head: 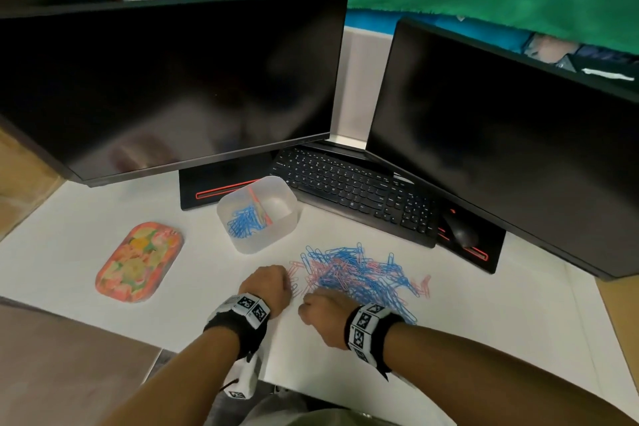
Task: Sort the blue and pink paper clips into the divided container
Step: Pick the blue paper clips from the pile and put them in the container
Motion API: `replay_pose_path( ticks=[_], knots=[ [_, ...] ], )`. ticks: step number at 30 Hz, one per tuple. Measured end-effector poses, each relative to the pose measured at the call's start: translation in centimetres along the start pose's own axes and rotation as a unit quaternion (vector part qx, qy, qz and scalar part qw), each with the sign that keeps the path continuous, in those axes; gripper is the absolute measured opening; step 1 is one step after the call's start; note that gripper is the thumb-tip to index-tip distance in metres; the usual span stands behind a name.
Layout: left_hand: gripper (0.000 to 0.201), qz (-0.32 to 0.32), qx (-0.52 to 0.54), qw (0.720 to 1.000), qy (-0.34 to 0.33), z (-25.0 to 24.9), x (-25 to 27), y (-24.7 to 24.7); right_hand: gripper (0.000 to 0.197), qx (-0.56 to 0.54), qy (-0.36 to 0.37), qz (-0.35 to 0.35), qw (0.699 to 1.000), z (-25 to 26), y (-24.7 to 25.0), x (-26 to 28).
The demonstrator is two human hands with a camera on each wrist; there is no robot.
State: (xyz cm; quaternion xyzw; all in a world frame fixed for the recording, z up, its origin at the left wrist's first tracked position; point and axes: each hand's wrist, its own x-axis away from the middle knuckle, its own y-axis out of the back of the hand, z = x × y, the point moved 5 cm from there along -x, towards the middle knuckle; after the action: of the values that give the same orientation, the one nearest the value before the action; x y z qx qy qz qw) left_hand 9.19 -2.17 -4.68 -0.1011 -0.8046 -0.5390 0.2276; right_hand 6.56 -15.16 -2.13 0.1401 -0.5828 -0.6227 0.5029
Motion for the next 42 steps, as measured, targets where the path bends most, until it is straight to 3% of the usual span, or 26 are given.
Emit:
replay_pose_path(
  ticks=[3, 11, 15, 18, 21, 25, 28, 30, 33, 35, 39, 42],
  knots=[
    [0.007, -0.012, 0.091, 0.996, 0.009, 0.5, 0.0, 0.7, 0.029, -0.011, 0.005, 0.013, 1.000, -0.3, -0.4, -0.1],
    [0.027, -0.022, 0.290, 0.957, -0.003, 1.1, -0.2, 1.7, 0.036, -0.014, 0.000, 0.037, 0.999, -0.6, -0.3, -0.5],
    [0.022, -0.011, 0.358, 0.934, 0.014, 1.1, -0.5, 1.7, 0.030, -0.168, -0.069, -0.043, 0.983, -2.0, 1.1, -0.5],
    [0.018, -0.009, 0.391, 0.920, 0.027, 0.9, -0.9, 1.6, 0.029, -0.343, -0.159, -0.130, 0.917, -4.0, 2.7, 0.5],
    [0.018, -0.008, 0.420, 0.907, 0.031, 0.3, -1.3, 1.6, 0.031, -0.521, -0.231, -0.162, 0.805, -6.4, 3.1, 1.9],
    [0.021, 0.021, 0.502, 0.863, 0.061, -0.8, -2.2, 1.4, 0.027, -0.668, -0.265, -0.211, 0.662, -9.2, 2.7, 3.7],
    [0.019, 0.027, 0.509, 0.857, 0.082, -1.2, -3.0, 1.5, 0.029, -0.698, -0.286, -0.243, 0.609, -10.9, 2.0, 5.2],
    [0.015, 0.032, 0.483, 0.871, 0.081, -1.6, -3.7, 1.4, 0.029, -0.687, -0.315, -0.255, 0.603, -12.0, 1.4, 6.4],
    [0.006, -0.002, 0.308, 0.949, 0.059, -2.1, -4.4, 1.9, 0.022, -0.641, -0.377, -0.250, 0.620, -13.9, 0.0, 8.0],
    [0.010, -0.022, 0.198, 0.978, 0.056, -2.5, -4.6, 2.1, 0.017, -0.589, -0.419, -0.252, 0.644, -15.0, -0.7, 9.2],
    [0.030, -0.033, 0.057, 0.997, 0.035, -3.5, -4.9, 1.8, 0.016, -0.472, -0.479, -0.259, 0.693, -16.9, -1.6, 11.7],
    [0.028, -0.030, 0.026, 0.999, 0.027, -4.1, -5.1, 1.4, 0.016, -0.416, -0.506, -0.255, 0.711, -17.5, -2.4, 13.7]
  ],
)
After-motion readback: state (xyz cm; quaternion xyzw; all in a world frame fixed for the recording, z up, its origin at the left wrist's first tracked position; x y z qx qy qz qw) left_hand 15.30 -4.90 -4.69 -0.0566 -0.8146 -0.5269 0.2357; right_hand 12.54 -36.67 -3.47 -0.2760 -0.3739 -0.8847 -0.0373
